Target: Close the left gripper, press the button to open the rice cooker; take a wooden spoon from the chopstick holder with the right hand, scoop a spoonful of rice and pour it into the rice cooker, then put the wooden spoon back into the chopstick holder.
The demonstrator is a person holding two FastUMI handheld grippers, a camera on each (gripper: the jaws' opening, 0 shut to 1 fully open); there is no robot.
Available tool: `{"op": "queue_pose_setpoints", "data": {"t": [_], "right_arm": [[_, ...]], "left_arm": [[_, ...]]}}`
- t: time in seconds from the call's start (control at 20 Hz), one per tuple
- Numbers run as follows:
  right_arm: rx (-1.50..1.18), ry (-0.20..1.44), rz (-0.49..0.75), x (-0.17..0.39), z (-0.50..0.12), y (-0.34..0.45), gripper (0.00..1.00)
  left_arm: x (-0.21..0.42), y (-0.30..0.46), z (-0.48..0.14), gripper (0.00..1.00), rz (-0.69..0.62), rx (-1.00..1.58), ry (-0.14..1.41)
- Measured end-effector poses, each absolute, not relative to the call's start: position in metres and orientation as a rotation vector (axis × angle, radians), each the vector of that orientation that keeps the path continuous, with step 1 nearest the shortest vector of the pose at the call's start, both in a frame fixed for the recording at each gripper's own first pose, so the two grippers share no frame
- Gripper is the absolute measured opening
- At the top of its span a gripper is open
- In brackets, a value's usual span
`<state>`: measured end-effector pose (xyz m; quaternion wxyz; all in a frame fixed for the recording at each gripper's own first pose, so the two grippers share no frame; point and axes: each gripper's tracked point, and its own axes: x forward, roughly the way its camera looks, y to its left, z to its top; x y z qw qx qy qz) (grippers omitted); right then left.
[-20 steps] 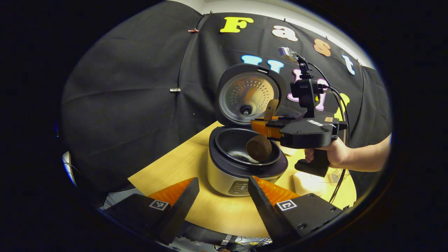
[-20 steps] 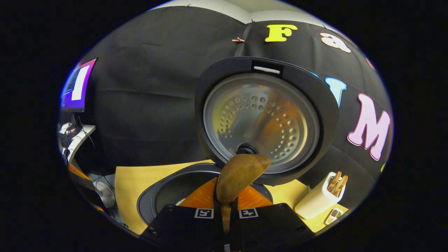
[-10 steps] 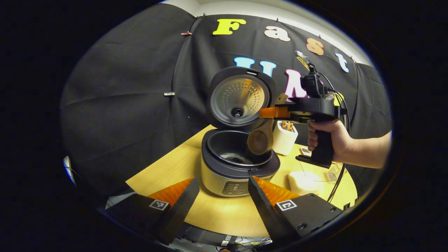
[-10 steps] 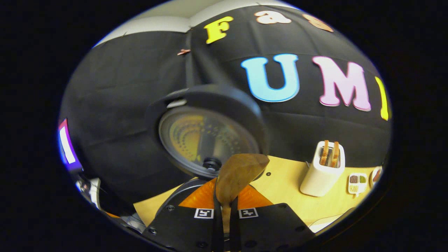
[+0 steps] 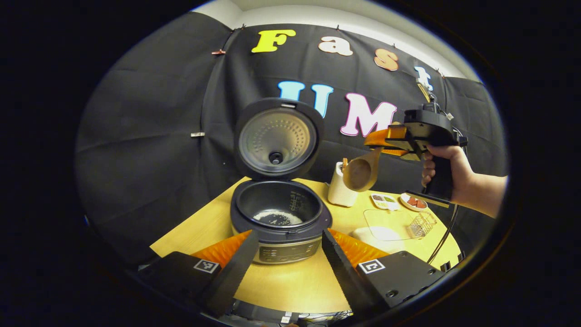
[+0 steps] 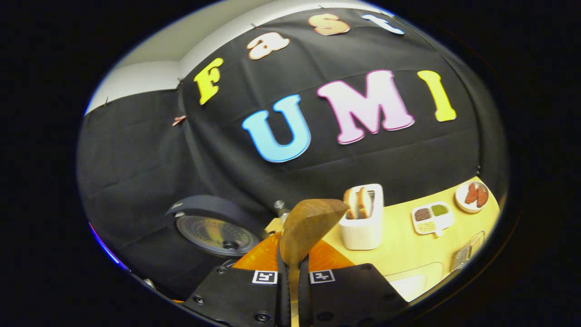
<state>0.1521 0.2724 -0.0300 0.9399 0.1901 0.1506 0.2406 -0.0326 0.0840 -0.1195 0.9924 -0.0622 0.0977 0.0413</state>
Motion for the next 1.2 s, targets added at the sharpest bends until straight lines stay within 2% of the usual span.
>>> {"op": "queue_pose_setpoints", "data": {"t": [0.4,0.6,0.85,1.15,1.2], "right_arm": [[0.495,0.262,0.183,0.19,-0.029,0.066,0.11],[0.557,0.283,0.045,0.201,-0.055,-0.017,0.11],[0.582,0.333,-0.075,0.215,-0.105,-0.089,0.11],[0.55,0.441,-0.129,0.224,-0.181,-0.121,0.11],[0.541,0.456,-0.127,0.225,-0.191,-0.121,0.16]], "left_arm": [[-0.013,0.031,-0.106,0.96,0.049,-0.131,0.189],[-0.004,0.012,-0.102,0.96,0.063,-0.155,0.195],[0.003,0.006,-0.098,0.96,0.127,-0.16,0.208],[0.009,0.005,-0.089,0.95,0.218,-0.138,0.214],[0.009,0.004,-0.091,0.95,0.229,-0.143,0.225]]}}
